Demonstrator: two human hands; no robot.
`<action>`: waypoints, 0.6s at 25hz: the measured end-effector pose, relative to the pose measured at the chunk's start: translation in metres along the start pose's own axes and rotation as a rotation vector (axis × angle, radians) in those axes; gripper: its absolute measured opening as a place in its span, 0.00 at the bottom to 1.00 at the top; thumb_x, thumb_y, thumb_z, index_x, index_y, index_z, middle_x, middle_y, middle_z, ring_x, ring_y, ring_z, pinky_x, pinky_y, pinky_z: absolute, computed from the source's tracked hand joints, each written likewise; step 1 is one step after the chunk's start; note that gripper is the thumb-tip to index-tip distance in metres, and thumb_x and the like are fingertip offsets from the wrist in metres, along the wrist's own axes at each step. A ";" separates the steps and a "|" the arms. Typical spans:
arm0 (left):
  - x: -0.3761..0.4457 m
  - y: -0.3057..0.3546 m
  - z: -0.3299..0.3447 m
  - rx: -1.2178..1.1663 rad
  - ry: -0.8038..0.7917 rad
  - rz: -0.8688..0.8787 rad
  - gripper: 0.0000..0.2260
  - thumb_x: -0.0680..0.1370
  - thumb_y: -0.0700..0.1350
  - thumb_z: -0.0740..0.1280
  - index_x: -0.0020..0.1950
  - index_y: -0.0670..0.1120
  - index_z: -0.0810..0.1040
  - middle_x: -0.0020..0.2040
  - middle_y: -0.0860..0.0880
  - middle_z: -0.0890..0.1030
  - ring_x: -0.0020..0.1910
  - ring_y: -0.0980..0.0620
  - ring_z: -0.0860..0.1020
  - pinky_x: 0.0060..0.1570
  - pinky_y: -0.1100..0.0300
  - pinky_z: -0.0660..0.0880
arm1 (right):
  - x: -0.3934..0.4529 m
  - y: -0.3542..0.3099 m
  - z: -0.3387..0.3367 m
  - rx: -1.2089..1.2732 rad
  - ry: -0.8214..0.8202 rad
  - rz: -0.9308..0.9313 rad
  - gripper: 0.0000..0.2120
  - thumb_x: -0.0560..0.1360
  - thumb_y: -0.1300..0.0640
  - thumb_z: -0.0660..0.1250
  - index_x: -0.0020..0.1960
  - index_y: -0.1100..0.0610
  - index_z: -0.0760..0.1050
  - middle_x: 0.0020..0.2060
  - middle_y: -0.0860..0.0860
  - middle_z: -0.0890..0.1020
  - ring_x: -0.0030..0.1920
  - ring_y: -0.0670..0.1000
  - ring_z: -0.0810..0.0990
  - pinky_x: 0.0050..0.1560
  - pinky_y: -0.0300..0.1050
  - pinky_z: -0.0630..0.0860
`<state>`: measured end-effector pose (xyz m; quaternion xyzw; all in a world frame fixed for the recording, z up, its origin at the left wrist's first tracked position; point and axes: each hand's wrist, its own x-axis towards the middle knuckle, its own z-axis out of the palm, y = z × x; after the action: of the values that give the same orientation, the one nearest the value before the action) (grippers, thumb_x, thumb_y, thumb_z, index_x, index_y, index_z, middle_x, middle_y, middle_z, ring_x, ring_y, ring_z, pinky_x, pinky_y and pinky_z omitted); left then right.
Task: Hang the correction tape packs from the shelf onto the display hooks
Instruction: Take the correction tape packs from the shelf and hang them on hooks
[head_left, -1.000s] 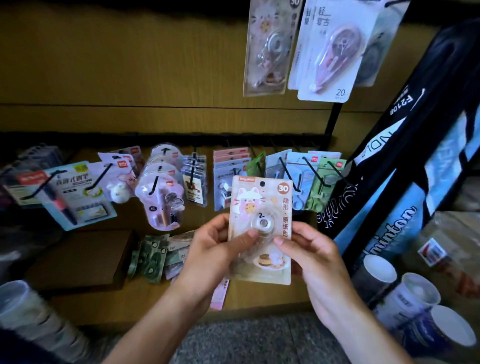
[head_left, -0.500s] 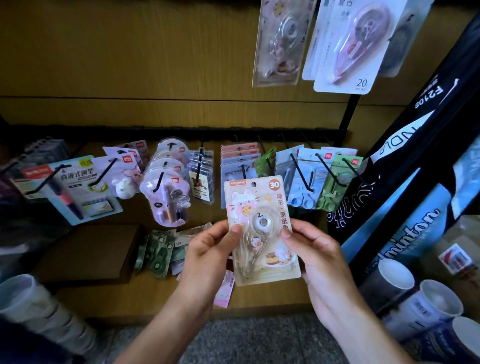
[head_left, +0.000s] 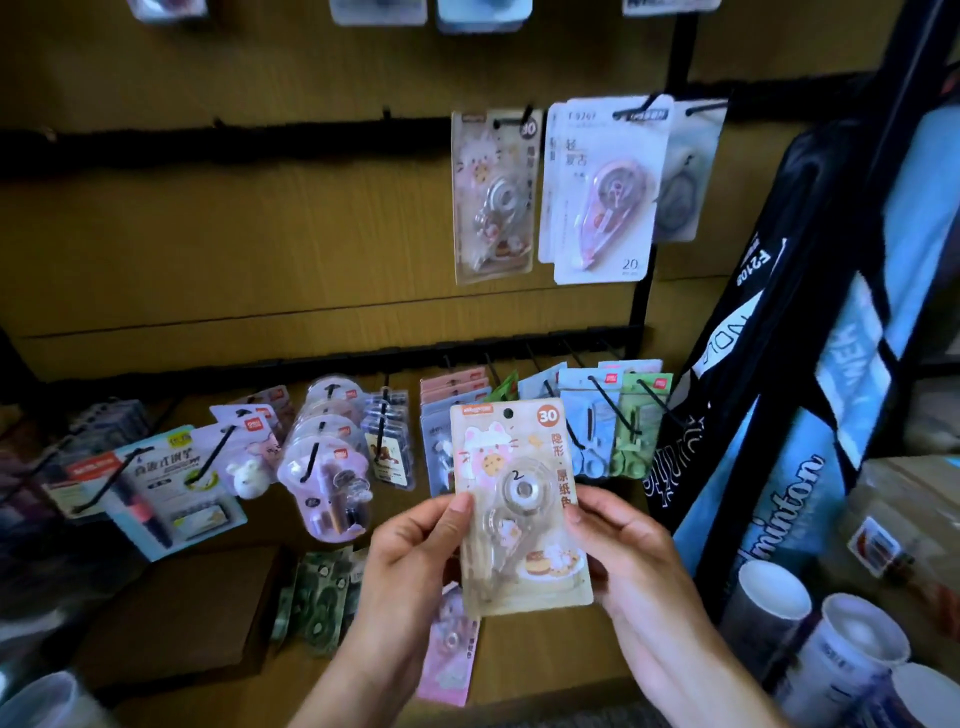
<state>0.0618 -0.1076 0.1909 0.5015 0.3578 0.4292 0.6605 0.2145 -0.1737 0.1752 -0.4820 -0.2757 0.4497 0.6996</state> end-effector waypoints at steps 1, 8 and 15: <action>0.001 0.007 0.003 0.005 -0.006 0.017 0.13 0.73 0.48 0.66 0.45 0.41 0.85 0.46 0.37 0.85 0.44 0.41 0.81 0.53 0.42 0.76 | -0.001 -0.004 0.001 0.013 -0.011 -0.002 0.10 0.71 0.61 0.68 0.51 0.58 0.83 0.46 0.57 0.87 0.43 0.53 0.85 0.43 0.49 0.79; 0.014 0.068 0.035 0.009 0.022 0.221 0.09 0.74 0.46 0.69 0.44 0.43 0.86 0.44 0.42 0.86 0.40 0.45 0.84 0.37 0.51 0.82 | 0.015 -0.067 0.017 0.054 0.061 -0.120 0.06 0.73 0.62 0.70 0.50 0.61 0.80 0.47 0.62 0.86 0.44 0.58 0.84 0.42 0.52 0.80; 0.022 0.111 0.046 0.123 0.022 0.390 0.08 0.78 0.43 0.66 0.45 0.47 0.86 0.41 0.47 0.86 0.36 0.51 0.81 0.32 0.56 0.78 | 0.026 -0.116 0.042 -0.006 0.103 -0.295 0.05 0.75 0.62 0.70 0.50 0.62 0.81 0.48 0.62 0.85 0.47 0.57 0.81 0.52 0.54 0.75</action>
<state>0.0887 -0.0890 0.3084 0.5960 0.2868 0.5319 0.5287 0.2343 -0.1477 0.2972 -0.4611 -0.3085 0.3160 0.7697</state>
